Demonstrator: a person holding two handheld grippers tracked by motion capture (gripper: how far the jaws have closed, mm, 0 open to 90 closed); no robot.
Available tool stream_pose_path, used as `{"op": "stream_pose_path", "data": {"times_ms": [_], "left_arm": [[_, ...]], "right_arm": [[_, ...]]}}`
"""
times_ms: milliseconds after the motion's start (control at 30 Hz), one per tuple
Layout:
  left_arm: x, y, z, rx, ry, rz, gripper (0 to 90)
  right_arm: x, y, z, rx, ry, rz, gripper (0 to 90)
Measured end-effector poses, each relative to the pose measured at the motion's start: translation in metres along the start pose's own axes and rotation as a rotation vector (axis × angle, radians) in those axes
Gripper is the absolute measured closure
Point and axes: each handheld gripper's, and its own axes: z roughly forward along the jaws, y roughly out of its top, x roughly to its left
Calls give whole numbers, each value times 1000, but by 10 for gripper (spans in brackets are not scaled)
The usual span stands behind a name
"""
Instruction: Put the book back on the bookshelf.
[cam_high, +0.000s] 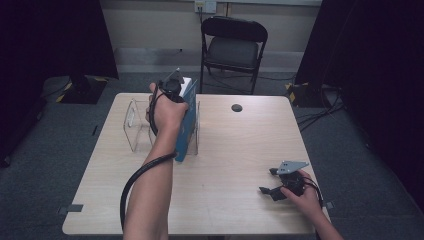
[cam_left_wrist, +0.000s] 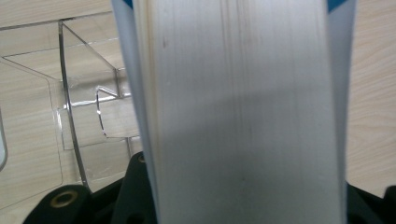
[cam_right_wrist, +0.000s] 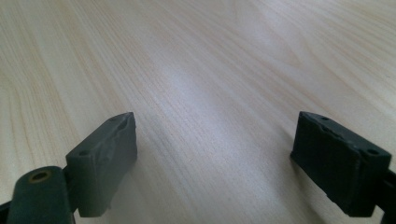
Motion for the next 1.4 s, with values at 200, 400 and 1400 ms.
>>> {"op": "stream_pose_path", "data": {"times_ms": [200, 400, 1400], "left_arm": [[-1, -3, 0, 1, 1, 23, 610], [-1, -4, -1, -7, -3, 28, 601], [7, -17, -20, -73, -88, 68, 515]], "right_arm": [[0, 0, 0, -1, 1, -3, 130], [0, 0, 0, -1, 0, -2, 130], [0, 0, 0, 2, 1, 2, 130]]}}
